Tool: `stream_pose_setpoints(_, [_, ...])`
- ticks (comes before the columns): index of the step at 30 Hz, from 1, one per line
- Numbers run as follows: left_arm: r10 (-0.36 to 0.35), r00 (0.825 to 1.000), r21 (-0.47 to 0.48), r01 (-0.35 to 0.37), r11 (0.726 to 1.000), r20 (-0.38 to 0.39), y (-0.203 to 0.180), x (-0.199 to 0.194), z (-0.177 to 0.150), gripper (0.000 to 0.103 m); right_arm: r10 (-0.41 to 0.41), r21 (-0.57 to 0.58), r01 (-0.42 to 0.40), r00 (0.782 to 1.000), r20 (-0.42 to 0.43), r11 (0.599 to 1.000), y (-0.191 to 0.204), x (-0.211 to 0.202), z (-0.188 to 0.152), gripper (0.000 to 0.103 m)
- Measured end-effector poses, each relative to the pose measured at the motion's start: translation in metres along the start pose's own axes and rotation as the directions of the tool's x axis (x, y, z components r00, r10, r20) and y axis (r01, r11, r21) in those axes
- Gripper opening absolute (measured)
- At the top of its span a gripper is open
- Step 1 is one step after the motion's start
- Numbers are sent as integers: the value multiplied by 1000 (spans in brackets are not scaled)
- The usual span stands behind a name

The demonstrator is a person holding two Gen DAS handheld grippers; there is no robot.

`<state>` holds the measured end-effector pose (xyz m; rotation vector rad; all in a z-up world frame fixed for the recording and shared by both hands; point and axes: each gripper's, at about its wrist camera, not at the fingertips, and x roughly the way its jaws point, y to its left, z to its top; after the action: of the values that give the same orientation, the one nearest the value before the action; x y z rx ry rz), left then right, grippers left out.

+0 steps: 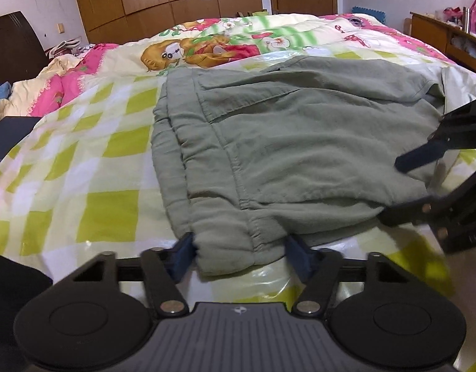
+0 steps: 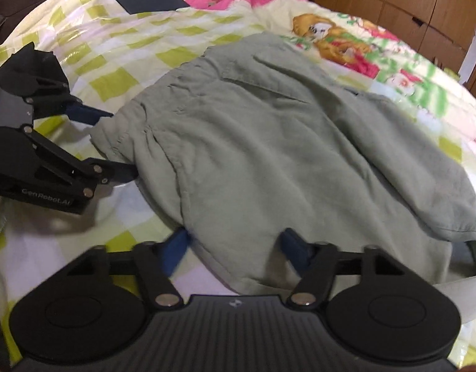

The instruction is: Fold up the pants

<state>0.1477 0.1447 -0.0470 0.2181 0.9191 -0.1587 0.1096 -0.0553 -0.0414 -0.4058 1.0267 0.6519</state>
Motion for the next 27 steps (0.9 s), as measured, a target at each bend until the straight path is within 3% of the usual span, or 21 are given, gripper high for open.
stream_pose_setpoints(2, [5, 1000, 8, -5, 1000, -7, 3, -2, -1, 52, 8, -18, -9, 1000, -8, 1000, 9, -2, 0, 31])
stream_pose_setpoints(6, [3, 1000, -13, -3, 1000, -17, 12, -10, -2, 39, 26, -25, -27, 999, -29, 999, 28, -2, 7, 22])
stream_pose_setpoints(12, [25, 999, -8, -25, 1000, -24, 35, -29, -21, 38, 74, -43, -77, 996, -49, 996, 62, -6, 13, 21])
stream_pose_setpoints(19, [100, 993, -28, -102, 994, -67, 70, -72, -61, 38, 204, -37, -206, 978, -46, 978, 128, -13, 17, 21])
stream_pose_setpoints(22, [136, 988, -54, -140, 989, -67, 79, -89, -71, 38, 218, -4, -218, 976, -30, 976, 146, -13, 21, 25])
stream_pose_setpoints(27, [163, 986, -74, -165, 984, -30, 67, -116, -75, 43, 202, 69, -204, 979, 24, 977, 137, -42, 14, 42])
